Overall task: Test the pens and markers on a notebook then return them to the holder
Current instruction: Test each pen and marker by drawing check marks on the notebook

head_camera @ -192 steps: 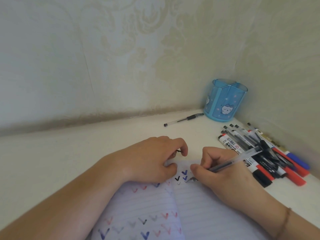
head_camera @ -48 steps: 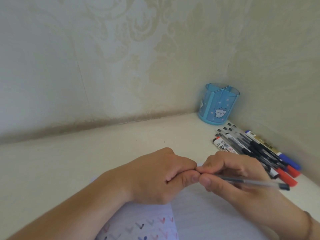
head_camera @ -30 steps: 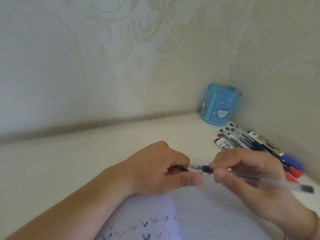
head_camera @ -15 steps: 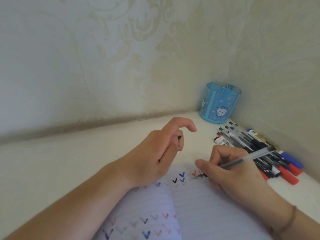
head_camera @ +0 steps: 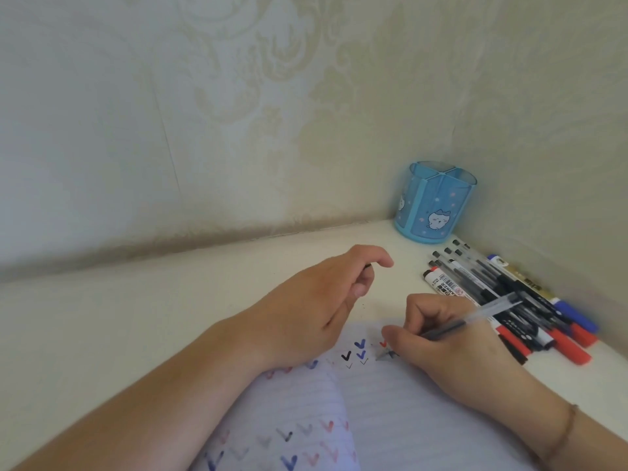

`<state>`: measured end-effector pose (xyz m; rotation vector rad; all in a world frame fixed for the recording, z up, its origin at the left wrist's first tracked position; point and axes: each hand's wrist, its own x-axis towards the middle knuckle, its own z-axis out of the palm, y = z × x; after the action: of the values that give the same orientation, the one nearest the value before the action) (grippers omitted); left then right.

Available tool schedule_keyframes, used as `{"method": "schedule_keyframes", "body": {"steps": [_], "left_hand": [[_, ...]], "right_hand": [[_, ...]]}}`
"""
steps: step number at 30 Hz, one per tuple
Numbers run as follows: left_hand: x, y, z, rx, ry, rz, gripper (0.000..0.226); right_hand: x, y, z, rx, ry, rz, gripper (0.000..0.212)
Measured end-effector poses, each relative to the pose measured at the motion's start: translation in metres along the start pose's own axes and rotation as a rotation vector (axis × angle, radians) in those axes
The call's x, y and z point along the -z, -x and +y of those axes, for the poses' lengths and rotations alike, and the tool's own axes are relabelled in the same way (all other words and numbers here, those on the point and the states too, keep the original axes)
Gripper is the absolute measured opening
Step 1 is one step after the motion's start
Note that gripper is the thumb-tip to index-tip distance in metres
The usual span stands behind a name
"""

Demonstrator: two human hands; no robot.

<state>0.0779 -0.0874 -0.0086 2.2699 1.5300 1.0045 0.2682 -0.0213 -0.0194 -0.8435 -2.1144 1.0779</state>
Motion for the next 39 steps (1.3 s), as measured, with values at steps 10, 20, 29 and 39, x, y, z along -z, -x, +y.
{"method": "schedule_keyframes", "body": {"steps": [10,20,29,39], "left_hand": [[-0.002,-0.004,-0.002,0.13,0.083,0.011,0.04],[0.0,-0.007,-0.002,0.167,0.142,0.114,0.018],[-0.002,-0.004,0.01,0.014,0.102,0.013,0.05],[-0.005,-0.001,0.02,-0.073,0.181,0.1,0.066]], "right_hand": [[0.003,-0.003,-0.001,0.002,-0.218,0.074,0.034],[0.024,0.001,-0.005,0.097,-0.563,0.08,0.026],[0.019,0.0,-0.006,0.029,-0.56,-0.055,0.042],[0.012,0.005,-0.012,0.138,-0.525,0.034,0.034]]}}
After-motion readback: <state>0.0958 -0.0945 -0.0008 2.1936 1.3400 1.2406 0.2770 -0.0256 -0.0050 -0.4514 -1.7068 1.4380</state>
